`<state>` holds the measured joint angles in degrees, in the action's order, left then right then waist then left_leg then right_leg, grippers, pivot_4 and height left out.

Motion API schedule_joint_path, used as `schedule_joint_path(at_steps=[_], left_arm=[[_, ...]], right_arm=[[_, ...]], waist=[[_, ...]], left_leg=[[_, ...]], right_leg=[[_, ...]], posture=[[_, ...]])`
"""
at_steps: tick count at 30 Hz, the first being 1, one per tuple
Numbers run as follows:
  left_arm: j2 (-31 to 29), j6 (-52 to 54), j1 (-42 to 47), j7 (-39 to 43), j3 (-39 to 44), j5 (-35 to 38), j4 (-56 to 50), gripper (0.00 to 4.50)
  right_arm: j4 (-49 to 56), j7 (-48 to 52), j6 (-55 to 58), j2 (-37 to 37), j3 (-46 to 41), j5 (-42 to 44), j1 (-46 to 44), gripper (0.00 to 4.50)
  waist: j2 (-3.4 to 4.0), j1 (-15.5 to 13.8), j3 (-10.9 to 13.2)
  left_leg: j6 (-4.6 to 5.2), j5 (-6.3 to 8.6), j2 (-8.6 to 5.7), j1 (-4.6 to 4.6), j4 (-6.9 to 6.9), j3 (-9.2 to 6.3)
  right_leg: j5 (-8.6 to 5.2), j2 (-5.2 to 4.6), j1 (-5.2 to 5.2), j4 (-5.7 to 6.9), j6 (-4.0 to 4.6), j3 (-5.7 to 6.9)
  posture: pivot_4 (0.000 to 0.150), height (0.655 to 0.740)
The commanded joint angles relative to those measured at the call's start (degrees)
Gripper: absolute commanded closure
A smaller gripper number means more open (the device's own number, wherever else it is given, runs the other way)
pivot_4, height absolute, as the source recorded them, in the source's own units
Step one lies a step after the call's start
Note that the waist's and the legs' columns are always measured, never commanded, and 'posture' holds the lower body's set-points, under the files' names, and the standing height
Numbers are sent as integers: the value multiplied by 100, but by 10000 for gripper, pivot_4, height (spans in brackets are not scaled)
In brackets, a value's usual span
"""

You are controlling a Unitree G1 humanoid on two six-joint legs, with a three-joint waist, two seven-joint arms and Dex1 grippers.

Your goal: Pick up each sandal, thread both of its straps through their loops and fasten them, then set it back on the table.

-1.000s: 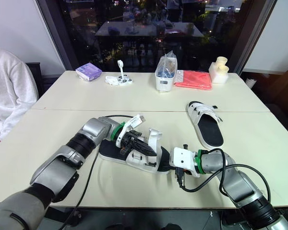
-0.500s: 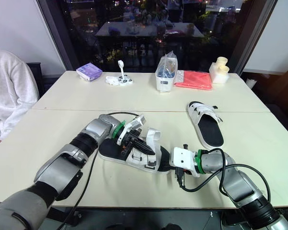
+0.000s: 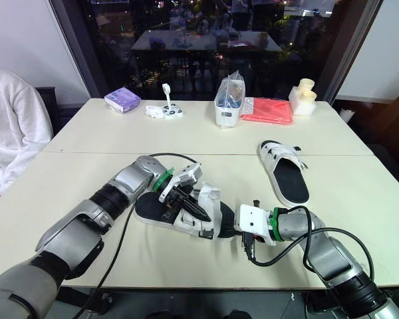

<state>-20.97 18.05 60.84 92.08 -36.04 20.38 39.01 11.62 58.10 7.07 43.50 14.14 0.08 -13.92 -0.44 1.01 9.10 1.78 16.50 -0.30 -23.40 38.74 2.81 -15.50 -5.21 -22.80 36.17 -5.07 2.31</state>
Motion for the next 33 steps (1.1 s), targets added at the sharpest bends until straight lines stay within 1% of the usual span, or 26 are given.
schedule_joint_path(at_steps=[1,6,10,13,16,21,27,33], left_arm=[[-194,-272,-129,42,-535,8,-133,44233],[-34,-746,-115,42,-383,-266,227,44233],[283,-1127,-68,42,91,-482,604,44233],[412,-1152,18,42,319,-460,672,44233],[347,-1106,64,42,260,-306,504,44233],[6,-889,104,42,-159,154,35,44233],[-173,-1301,302,42,-464,136,193,44233],[-80,-1820,487,42,-487,35,517,44233]], right_arm=[[-158,-15,121,-43,190,-173,90,45000],[-156,-20,118,-38,195,-172,91,45000],[-152,-21,126,-43,203,-176,85,45000],[-129,-13,137,-38,190,-174,100,45000],[-122,-7,144,-35,182,-177,107,45000],[-102,-7,148,-29,174,-177,122,45000],[-119,-9,149,-50,191,-185,96,45000],[-133,-15,132,-54,196,-189,102,45000]], waist=[[0,3,0],[0,-6,0],[0,-27,-1],[0,-34,-1],[0,-34,-1],[0,-18,0],[-1,-16,0],[-1,-13,0]], left_leg=[[0,0,0,0,0,0],[0,0,0,1,0,0],[0,0,0,1,2,0],[3,1,0,1,9,0],[5,2,-1,0,14,0],[6,3,0,-1,13,0],[6,3,0,-1,13,0],[6,3,0,-2,13,0]], right_leg=[[0,0,0,0,0,0],[0,0,1,-1,0,1],[0,0,3,-1,0,2],[0,0,7,-1,0,3],[0,0,10,-1,0,3],[0,0,7,1,0,3],[0,0,6,0,0,3],[0,1,4,0,0,3]], posture=[[1500,7400],[1500,7400],[1500,7400],[1500,7400],[1500,7400],[1500,7400],[1500,7400],[1500,7400]])
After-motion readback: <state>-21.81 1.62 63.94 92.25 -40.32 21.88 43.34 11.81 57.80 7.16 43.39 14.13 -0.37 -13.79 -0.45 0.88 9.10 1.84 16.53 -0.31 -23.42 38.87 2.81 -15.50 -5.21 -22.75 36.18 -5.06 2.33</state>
